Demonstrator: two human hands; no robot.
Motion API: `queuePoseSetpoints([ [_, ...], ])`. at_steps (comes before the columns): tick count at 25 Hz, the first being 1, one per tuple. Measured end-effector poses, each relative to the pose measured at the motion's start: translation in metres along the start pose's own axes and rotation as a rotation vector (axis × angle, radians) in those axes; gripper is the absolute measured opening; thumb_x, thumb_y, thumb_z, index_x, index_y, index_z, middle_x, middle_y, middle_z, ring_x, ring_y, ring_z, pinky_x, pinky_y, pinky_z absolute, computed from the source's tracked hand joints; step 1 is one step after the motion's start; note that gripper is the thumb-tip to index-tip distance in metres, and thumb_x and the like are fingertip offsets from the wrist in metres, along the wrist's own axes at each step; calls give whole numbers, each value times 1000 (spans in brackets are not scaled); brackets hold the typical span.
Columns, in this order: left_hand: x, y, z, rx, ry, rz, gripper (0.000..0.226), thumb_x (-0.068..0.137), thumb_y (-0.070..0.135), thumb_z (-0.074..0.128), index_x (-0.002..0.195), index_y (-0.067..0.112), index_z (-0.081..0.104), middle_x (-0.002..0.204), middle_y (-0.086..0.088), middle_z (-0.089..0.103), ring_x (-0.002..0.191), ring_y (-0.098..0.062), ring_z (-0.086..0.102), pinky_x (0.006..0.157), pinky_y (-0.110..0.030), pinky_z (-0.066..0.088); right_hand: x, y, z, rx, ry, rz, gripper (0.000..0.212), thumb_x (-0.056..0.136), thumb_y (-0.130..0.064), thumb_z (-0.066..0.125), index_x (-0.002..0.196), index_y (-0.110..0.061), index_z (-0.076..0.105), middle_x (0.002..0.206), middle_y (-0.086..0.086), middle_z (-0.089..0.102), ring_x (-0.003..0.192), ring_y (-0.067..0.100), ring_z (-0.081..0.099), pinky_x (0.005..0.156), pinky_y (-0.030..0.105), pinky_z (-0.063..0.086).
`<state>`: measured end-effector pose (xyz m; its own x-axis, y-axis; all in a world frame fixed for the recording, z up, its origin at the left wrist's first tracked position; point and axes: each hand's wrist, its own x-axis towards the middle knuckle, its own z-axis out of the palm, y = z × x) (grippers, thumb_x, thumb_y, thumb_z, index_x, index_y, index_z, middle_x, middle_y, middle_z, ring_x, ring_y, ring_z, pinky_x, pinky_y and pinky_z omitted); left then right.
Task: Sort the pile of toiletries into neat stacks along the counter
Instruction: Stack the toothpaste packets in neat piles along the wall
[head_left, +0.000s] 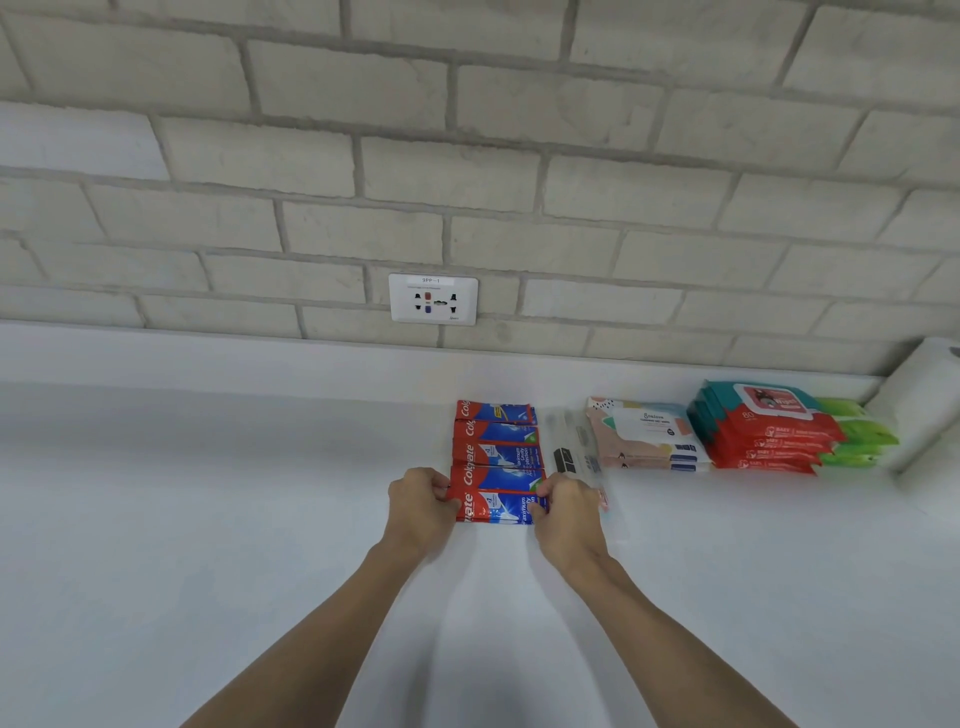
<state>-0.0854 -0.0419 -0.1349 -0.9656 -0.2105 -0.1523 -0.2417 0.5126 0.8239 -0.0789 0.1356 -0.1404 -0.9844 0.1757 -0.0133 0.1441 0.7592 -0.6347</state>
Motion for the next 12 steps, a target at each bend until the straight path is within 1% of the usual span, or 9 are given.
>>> queuePoseSetpoints([
  [5,0,-1,2,32,-9,13,31,86,17,70,111,2,58,114,-13,66,102,-20,64,80,-26,52,-2,-2,0,-26,17,-27,35,88,-20,67,119,-9,55,129,9,55,119,18,53,87,29,56],
  [8,-1,0,3,57,-19,27,32,87,20,68,112,4,58,116,-11,65,98,-16,62,79,-23,51,-2,-3,0,-44,18,-34,36,89,-21,67,120,-8,56,130,9,55,120,17,53,88,28,54],
  [10,-2,0,2,85,-15,38,33,87,22,68,113,6,57,115,-9,64,91,-12,57,75,-20,48,-2,-4,0,-45,12,-29,37,89,-23,66,121,-8,56,130,9,55,120,17,53,88,28,54],
  [12,-1,-1,2,112,-8,39,35,87,24,68,114,7,56,115,-7,63,90,-10,54,74,-19,47,-3,-4,0,-49,10,-27,35,89,-23,66,120,-9,56,130,8,55,120,16,53,88,27,54],
])
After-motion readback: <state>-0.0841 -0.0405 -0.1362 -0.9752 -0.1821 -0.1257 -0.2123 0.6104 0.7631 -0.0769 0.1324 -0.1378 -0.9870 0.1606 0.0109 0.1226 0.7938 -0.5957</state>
